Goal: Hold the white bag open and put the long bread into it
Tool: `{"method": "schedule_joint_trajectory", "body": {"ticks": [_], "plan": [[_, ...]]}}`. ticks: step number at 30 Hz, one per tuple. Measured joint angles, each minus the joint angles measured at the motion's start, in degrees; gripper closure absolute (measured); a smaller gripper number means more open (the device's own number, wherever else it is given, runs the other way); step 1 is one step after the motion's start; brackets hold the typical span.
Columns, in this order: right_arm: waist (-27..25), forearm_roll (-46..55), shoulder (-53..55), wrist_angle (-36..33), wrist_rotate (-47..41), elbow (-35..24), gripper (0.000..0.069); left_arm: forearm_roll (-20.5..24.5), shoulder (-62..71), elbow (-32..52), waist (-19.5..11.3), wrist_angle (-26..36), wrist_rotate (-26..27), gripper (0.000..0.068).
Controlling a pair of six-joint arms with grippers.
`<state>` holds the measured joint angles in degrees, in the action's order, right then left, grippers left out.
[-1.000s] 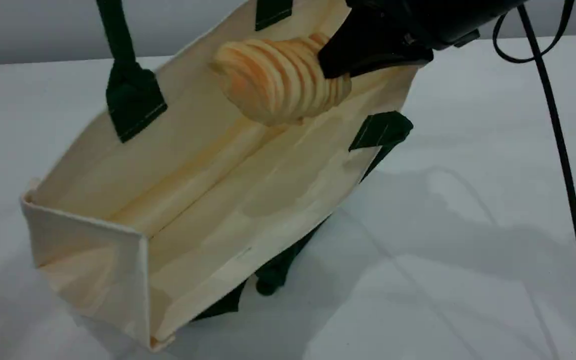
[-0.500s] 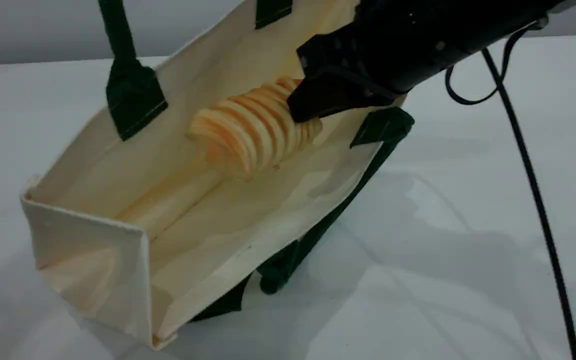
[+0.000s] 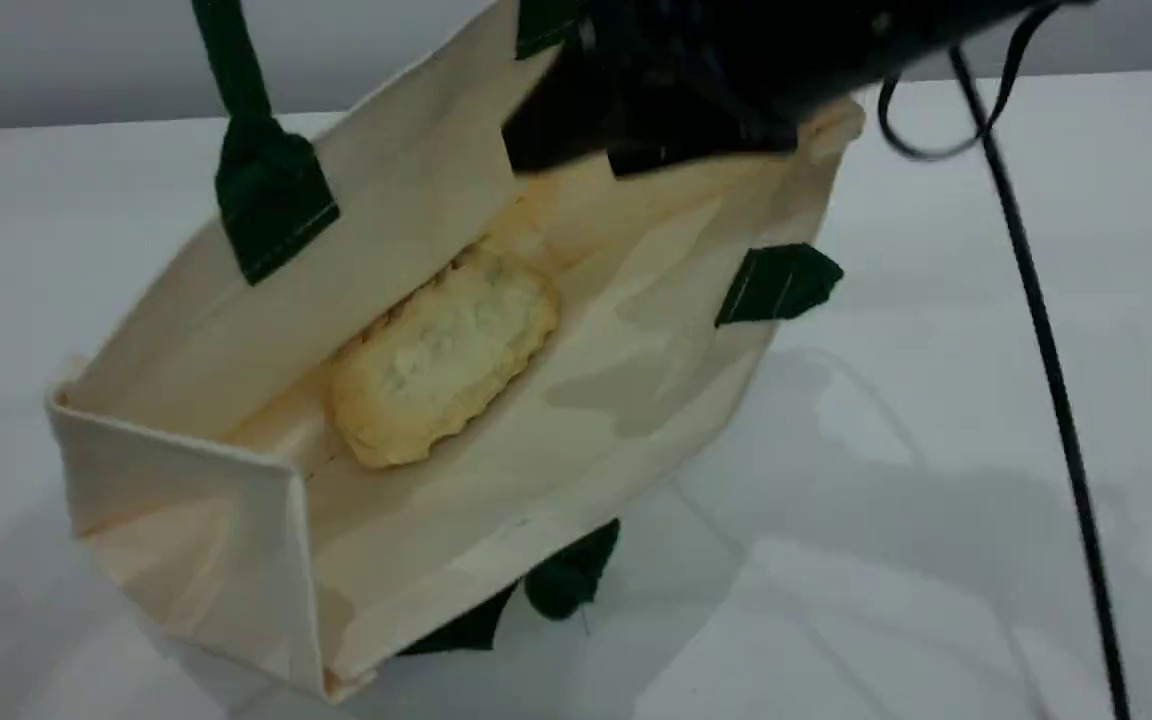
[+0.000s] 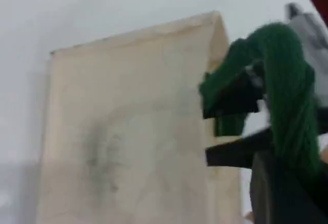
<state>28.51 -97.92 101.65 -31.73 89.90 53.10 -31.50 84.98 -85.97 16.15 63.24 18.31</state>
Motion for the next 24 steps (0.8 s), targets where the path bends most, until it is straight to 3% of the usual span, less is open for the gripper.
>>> {"method": "schedule_joint_trajectory", "body": {"ticks": [5, 15, 18, 24], "plan": [[-0.7, 2.9, -7.7, 1.0, -1.4, 0.0, 0.0198, 0.4, 0.1, 0.1, 0.0, -2.5, 0.7, 0.0593], [-1.2, 13.6, -26.2, 6.5, -11.7, 0.0, 0.0198, 3.6, 6.2, 0.2, 0.0, -1.0, 0.9, 0.0571], [-1.2, 19.1, -30.7, 5.9, -17.1, 0.0, 0.0198, 5.3, 7.6, 0.2, 0.0, -1.3, 1.6, 0.0491], [-1.2, 33.3, -38.7, 2.3, -30.8, 0.0, 0.0198, 8.7, 8.6, 0.2, 0.0, 0.3, 2.4, 0.0225]]}}
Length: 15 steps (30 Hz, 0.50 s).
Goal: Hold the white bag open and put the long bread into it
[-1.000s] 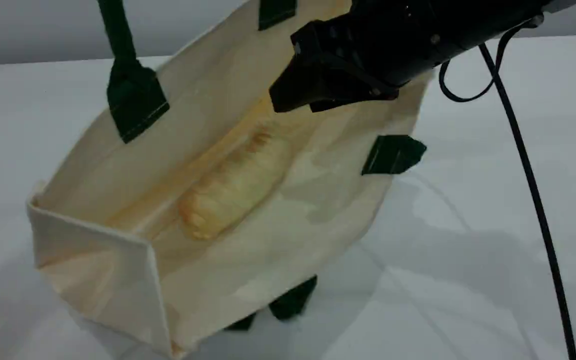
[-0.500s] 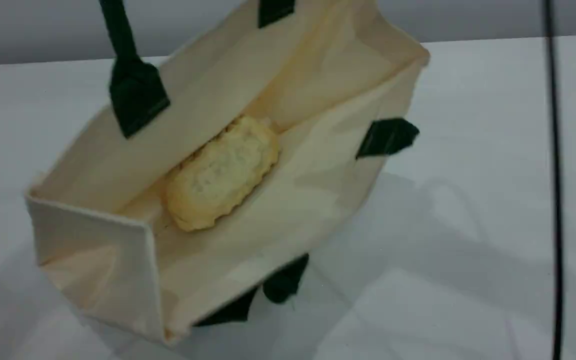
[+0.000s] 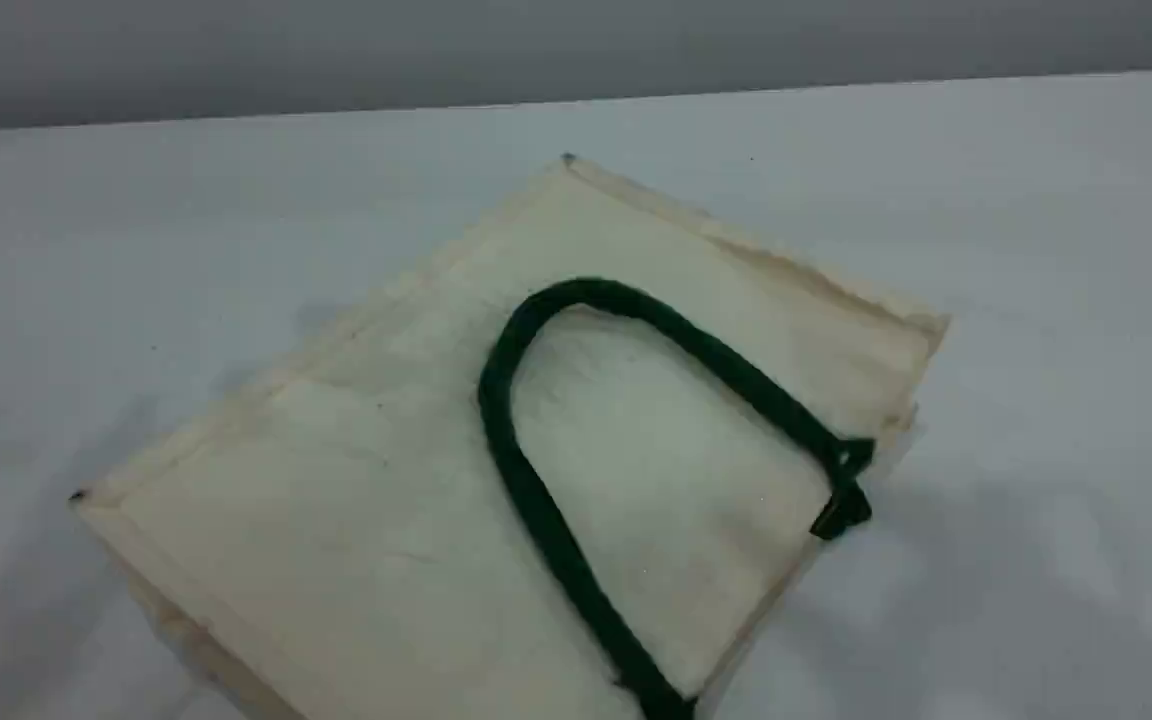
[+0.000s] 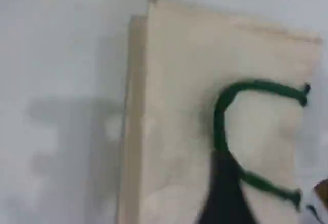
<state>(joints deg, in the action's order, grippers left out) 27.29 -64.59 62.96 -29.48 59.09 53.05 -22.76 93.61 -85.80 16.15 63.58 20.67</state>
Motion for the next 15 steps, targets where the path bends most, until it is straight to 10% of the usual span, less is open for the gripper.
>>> {"method": "schedule_joint_trajectory", "body": {"ticks": [15], "plan": [[0.0, 41.5, -22.2, -20.4, -38.1, 0.0, 0.0198, -6.4, -5.9, 0.1, 0.0, 6.4, -0.4, 0.0114]]}}
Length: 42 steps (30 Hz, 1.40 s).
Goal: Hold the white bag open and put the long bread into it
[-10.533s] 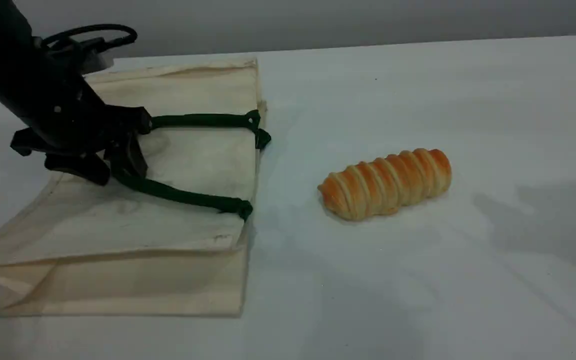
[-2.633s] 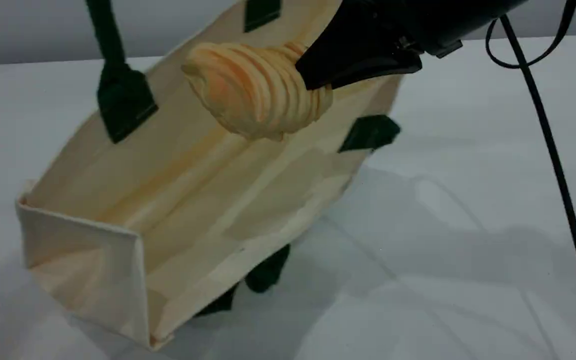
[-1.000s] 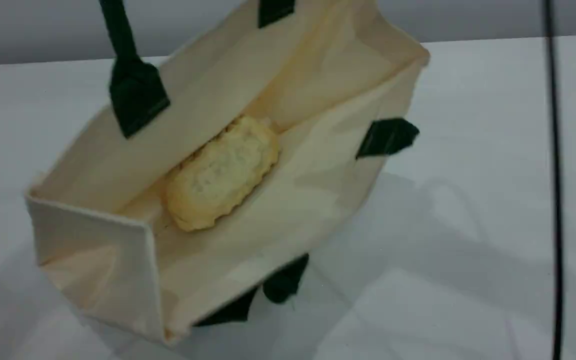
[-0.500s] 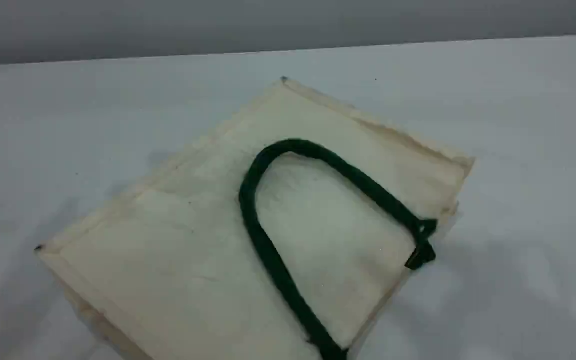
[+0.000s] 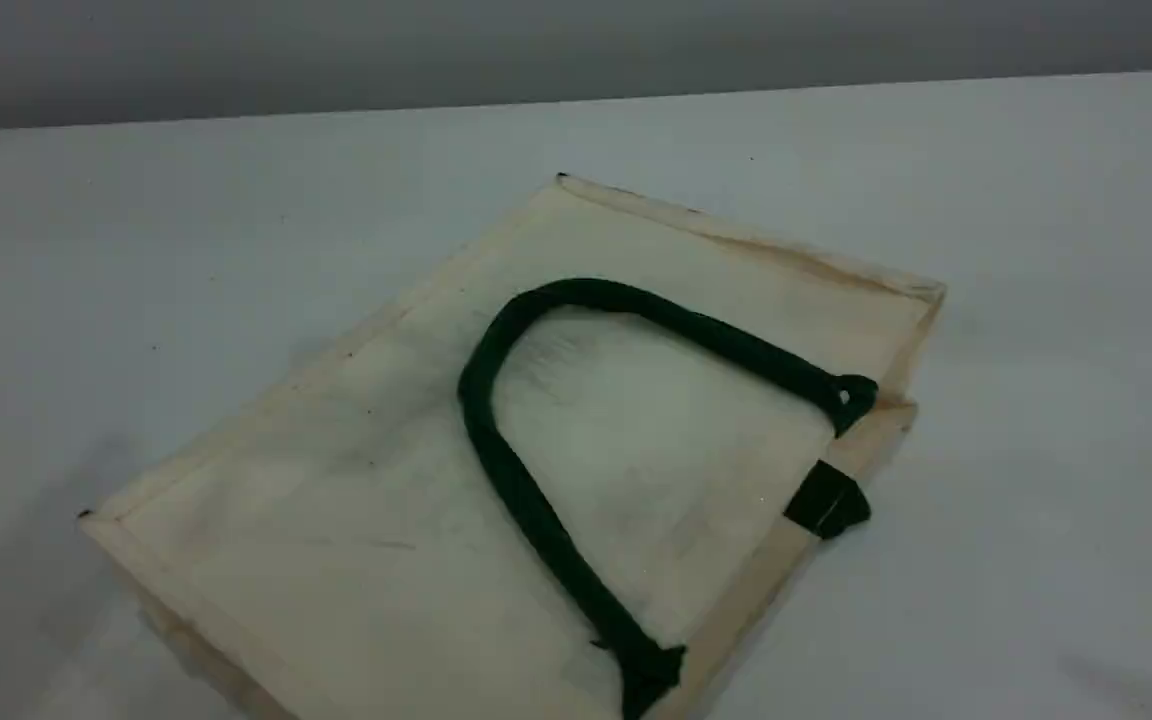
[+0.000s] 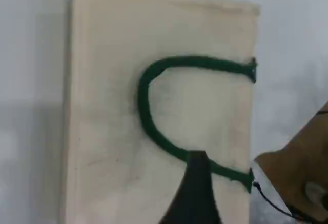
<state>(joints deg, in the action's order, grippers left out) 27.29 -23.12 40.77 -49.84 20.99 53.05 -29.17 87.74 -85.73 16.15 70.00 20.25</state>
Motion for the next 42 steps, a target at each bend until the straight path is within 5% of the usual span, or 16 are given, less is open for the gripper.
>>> {"method": "schedule_joint_trajectory", "body": {"ticks": [7, 14, 28, 32, 42], "plan": [[0.0, 12.3, -11.9, -11.9, -12.8, 0.0, 0.0197, -1.6, -10.6, 4.2, 0.0, 0.0, -0.8, 0.0114], [0.0, 17.2, -22.8, -19.9, -15.7, -0.2, 0.0197, -1.4, -26.4, 11.1, 0.0, 0.2, -3.3, 0.0114], [0.0, 19.3, -38.6, -14.2, -19.7, -19.4, 0.0197, 0.1, -58.4, 21.7, 0.0, 0.2, -12.1, 0.0114], [0.1, 19.0, -40.1, -11.1, -21.0, -24.0, 0.0197, 3.7, -64.8, 24.8, 0.0, 0.2, -12.1, 0.0114], [0.1, 19.0, -40.1, -11.0, -21.3, -24.1, 0.0197, 15.1, -72.9, 36.3, 0.0, -0.1, -13.6, 0.0114]]}}
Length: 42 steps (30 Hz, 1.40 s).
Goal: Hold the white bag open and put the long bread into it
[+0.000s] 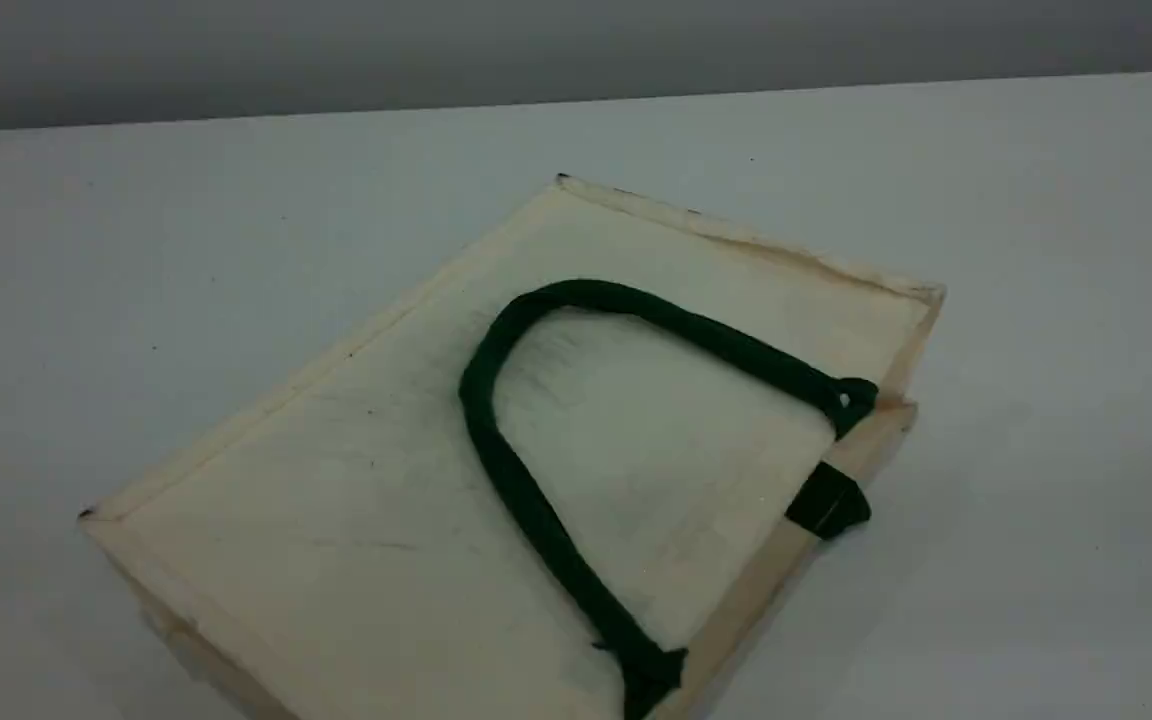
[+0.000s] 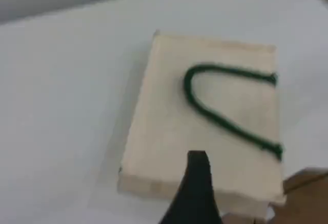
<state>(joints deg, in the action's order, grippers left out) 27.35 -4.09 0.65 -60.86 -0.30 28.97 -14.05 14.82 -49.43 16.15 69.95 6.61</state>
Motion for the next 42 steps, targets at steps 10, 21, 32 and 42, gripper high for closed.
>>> {"method": "schedule_joint_trajectory", "body": {"ticks": [10, 21, 32, 42], "plan": [[0.0, 0.0, 0.0, -0.1, -0.1, 0.0, 0.0197, 2.6, -1.3, 15.7, 0.0, -2.3, 2.1, 0.0114], [0.0, 0.0, 0.0, -0.1, -0.1, 0.0, 0.0197, 8.0, -1.3, 18.0, 0.0, -3.9, 2.1, 0.0114], [0.0, 0.0, 0.0, -0.1, -0.1, 0.0, 0.0197, 7.9, -1.4, 19.8, 0.0, -7.0, 1.7, 0.0114], [-0.7, -0.3, 0.0, -0.1, -0.1, 0.0, 0.0197, 7.9, -1.4, 20.4, 0.0, -7.9, 1.6, 0.0114]]}}
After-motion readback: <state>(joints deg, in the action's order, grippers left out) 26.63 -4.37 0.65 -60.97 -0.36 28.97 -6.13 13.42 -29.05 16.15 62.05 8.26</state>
